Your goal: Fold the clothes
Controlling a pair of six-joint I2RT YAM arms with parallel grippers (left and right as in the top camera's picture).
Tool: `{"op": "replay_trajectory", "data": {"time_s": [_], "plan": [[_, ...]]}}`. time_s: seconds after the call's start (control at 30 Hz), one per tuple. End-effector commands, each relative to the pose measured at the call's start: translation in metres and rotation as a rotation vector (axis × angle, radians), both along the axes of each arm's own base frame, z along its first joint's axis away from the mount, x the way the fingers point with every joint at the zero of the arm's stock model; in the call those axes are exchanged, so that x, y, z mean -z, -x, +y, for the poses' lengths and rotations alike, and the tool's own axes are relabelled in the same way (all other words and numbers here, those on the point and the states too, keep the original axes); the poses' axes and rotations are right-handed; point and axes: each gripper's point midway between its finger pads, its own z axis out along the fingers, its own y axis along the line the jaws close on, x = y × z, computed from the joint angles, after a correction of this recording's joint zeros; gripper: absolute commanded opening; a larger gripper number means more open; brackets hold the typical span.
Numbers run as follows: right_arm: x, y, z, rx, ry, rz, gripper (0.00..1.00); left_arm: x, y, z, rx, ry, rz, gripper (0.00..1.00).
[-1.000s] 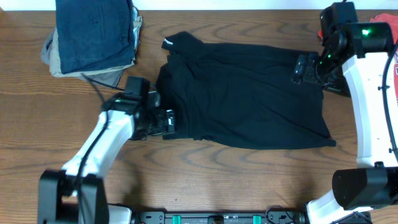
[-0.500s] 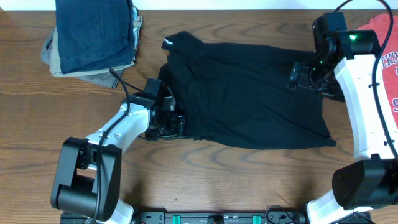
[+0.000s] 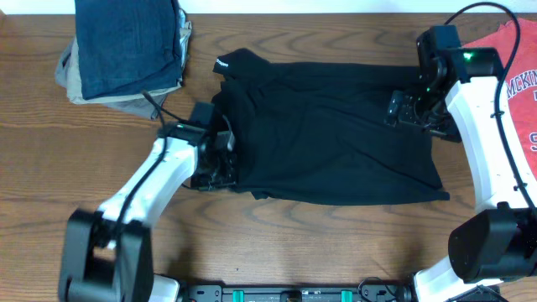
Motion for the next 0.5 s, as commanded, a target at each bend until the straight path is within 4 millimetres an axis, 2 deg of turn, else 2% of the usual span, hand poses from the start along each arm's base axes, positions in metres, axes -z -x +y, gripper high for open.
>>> {"op": "replay_trajectory", "data": {"time_s": [0.0, 0.1, 0.17, 0.3, 0.33, 0.37, 0.4, 0.43, 0.47], "plan": [[0.012, 0.008, 0.003, 0.006, -0.006, 0.019, 0.99, -0.053, -0.020, -0.005, 0.001, 0.042, -0.165, 0.06], [0.030, 0.012, 0.008, 0.006, -0.035, 0.041, 0.99, -0.079, -0.032, -0.007, 0.000, 0.065, -0.274, 0.06], [0.041, 0.014, 0.012, 0.004, -0.059, 0.048, 0.99, -0.087, -0.045, -0.007, -0.006, 0.066, -0.350, 0.06], [0.055, 0.018, 0.016, 0.004, -0.081, 0.060, 0.99, -0.093, -0.075, -0.014, -0.010, 0.085, -0.459, 0.07], [0.056, 0.019, 0.016, 0.004, -0.081, 0.065, 0.99, -0.092, -0.083, -0.016, -0.010, 0.090, -0.476, 0.09], [0.057, 0.020, 0.016, 0.004, -0.080, 0.067, 0.99, -0.089, -0.088, -0.017, -0.010, 0.093, -0.486, 0.17], [0.057, 0.020, 0.016, 0.004, -0.080, 0.068, 0.99, -0.086, -0.093, -0.018, -0.011, 0.094, -0.491, 0.30], [0.057, 0.020, 0.016, 0.003, -0.080, 0.069, 0.99, -0.081, -0.099, -0.020, -0.011, 0.094, -0.491, 0.54], [0.057, 0.020, 0.017, 0.002, -0.080, 0.068, 0.99, -0.074, -0.103, -0.021, -0.011, 0.092, -0.483, 0.72]]}}
